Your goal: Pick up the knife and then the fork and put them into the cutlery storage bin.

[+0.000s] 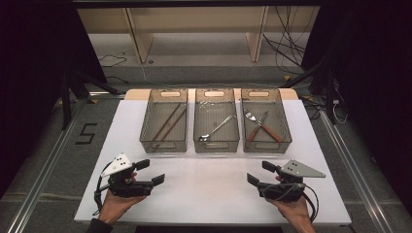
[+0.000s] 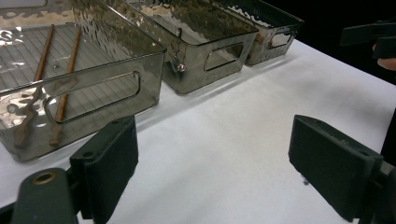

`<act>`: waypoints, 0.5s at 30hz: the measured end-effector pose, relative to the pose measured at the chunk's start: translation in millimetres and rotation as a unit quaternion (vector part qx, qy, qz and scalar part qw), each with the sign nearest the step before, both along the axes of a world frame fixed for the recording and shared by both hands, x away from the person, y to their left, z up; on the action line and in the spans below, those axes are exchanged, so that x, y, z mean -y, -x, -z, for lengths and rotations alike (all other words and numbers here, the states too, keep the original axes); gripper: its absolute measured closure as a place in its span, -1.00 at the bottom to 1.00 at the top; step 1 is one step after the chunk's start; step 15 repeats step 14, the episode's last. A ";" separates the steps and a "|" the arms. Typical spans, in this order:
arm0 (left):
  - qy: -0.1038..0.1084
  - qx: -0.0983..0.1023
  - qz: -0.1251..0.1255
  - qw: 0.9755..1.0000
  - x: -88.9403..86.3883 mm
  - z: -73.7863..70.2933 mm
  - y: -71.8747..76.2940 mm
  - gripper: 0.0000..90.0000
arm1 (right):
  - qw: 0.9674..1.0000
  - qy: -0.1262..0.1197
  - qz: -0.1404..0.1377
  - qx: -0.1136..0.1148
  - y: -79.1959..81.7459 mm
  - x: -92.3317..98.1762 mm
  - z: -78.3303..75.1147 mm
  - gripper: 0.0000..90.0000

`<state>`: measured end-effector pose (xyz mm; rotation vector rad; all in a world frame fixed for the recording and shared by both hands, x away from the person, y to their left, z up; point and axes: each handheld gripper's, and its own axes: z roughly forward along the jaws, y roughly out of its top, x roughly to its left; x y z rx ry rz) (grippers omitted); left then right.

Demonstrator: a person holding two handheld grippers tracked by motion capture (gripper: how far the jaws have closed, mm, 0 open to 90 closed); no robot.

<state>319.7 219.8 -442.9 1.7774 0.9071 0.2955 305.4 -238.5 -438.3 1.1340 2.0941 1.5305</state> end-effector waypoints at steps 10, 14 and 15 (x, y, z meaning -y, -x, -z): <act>0.001 0.000 0.000 1.000 0.2 0.0 -0.3 -0.66 | 1.000 -0.001 0.000 0.001 0.2 -0.2 0.0 -0.46; 0.001 0.000 -0.001 1.000 0.3 0.0 -0.4 -0.66 | 1.000 -0.001 0.001 0.002 0.4 0.3 -0.2 -0.47; 0.001 0.000 -0.001 1.000 0.3 0.0 -0.4 -0.66 | 1.000 -0.001 0.001 0.002 0.4 0.3 -0.2 -0.47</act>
